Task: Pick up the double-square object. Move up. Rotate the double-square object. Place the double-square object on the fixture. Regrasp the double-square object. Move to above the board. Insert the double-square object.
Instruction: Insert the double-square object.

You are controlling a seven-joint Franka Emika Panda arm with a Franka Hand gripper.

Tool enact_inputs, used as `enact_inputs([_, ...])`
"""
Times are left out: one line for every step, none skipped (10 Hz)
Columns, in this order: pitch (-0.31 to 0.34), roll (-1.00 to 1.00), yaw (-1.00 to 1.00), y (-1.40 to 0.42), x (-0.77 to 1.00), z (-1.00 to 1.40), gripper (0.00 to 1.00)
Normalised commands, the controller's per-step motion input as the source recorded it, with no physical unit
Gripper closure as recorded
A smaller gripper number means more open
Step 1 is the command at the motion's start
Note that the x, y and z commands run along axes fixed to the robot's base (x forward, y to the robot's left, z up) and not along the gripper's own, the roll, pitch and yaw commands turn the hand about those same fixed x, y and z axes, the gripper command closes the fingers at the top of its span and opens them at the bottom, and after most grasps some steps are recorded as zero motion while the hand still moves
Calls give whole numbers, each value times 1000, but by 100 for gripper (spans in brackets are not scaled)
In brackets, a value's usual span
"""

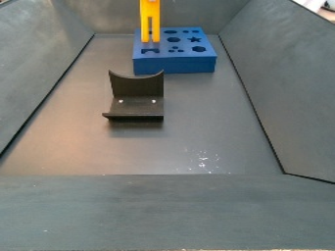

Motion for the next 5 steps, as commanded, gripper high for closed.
enact_inputs([0, 24, 89, -77, 243, -777, 100])
enact_inputs([0, 36, 114, -100, 234, -860, 100])
enact_inputs([0, 71, 120, -86, 203, -880, 100])
enact_inputs([17, 117, 129, -46, 223, -800, 100])
enact_inputs([-51, 0, 0, 0, -51, 0, 100])
